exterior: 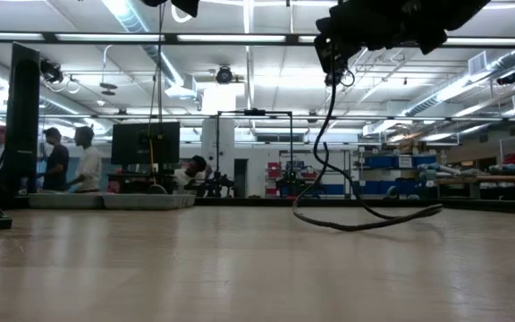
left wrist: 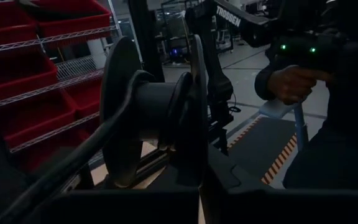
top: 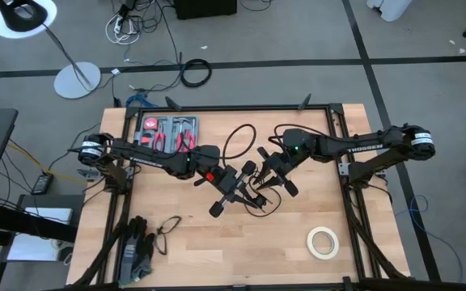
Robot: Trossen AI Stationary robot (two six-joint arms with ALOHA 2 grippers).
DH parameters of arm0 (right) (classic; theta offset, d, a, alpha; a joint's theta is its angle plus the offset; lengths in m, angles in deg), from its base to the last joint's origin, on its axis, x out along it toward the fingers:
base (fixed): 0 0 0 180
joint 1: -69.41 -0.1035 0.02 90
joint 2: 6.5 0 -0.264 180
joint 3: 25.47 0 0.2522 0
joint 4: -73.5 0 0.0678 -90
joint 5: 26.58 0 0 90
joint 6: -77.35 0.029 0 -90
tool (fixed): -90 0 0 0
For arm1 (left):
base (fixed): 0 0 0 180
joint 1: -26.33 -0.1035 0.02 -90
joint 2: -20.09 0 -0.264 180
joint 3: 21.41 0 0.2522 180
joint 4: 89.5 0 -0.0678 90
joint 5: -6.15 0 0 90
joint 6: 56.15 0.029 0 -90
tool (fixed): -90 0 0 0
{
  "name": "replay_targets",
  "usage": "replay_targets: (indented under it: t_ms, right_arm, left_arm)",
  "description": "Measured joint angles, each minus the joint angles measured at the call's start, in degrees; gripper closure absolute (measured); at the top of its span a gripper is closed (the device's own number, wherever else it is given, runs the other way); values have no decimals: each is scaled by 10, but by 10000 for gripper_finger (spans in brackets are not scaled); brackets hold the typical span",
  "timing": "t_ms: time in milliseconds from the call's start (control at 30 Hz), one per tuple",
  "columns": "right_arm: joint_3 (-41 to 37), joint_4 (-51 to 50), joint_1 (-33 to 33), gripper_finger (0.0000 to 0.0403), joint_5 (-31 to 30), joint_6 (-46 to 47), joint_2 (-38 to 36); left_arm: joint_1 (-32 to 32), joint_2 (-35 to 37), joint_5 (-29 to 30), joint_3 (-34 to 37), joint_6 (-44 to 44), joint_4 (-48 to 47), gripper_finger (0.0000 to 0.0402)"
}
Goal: Coil cords
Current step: Coil the black wire onto the spool
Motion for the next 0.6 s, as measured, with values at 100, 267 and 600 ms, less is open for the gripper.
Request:
replay_targets:
  t_ms: [100,267,600]
  right_arm:
    - [-23,53,0,316,-8,11,0]
    - [-50,95,0,388,-37,0,0]
    - [-70,126,-13,398,-66,43,1]
  left_arm:
    - [0,0,0,0,1,6,402]
    - [0,0,1,0,9,9,402]
    - [-7,0,1,0,15,42,402]
